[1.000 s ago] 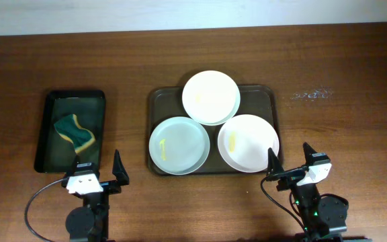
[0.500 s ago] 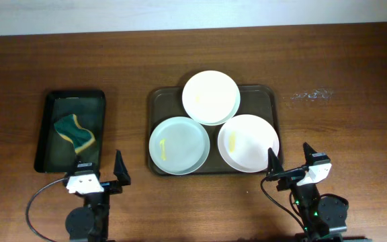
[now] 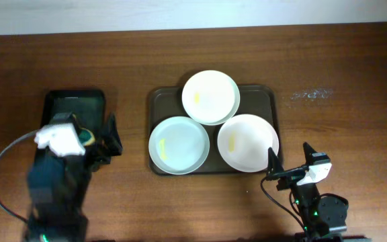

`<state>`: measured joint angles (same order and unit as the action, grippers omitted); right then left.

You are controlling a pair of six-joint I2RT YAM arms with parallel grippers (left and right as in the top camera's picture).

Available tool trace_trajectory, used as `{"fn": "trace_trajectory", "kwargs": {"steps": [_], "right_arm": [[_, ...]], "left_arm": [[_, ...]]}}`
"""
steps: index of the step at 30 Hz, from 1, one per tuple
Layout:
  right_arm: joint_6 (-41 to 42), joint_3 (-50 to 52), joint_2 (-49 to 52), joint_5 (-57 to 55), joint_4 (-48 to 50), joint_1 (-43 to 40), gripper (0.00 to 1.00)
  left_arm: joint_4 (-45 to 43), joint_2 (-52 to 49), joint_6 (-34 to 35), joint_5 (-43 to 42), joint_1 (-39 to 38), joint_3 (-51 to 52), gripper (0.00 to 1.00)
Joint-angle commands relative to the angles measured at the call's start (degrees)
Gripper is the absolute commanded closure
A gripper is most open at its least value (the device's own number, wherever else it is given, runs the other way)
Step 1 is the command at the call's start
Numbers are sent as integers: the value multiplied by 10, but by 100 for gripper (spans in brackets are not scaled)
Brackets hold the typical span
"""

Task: Clean dirty plates on tray and stack at the side
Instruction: 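Reach the left gripper into the black tray and grasp the green sponge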

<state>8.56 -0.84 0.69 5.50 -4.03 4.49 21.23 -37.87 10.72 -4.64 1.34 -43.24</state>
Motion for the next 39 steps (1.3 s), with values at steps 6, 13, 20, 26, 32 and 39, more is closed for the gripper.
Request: {"fn": "trace_trajectory", "kwargs": {"steps": [6, 13, 20, 26, 32, 39], "right_arm": [[-2, 5, -5, -1, 0, -1, 2], [-2, 5, -5, -1, 0, -1, 2], [-2, 5, -5, -1, 0, -1, 2], [-2, 5, -5, -1, 0, -1, 2], [-2, 5, -5, -1, 0, -1, 2], [-2, 5, -5, -1, 0, -1, 2]], "left_arm": [[346, -520, 171, 137, 89, -420, 1], [297, -765, 201, 115, 191, -437, 1], [246, -848, 190, 92, 191, -436, 23], [223, -851, 190, 89, 191, -422, 100], [336, -851, 190, 4, 191, -422, 1], [340, -851, 190, 34, 191, -422, 39]]}}
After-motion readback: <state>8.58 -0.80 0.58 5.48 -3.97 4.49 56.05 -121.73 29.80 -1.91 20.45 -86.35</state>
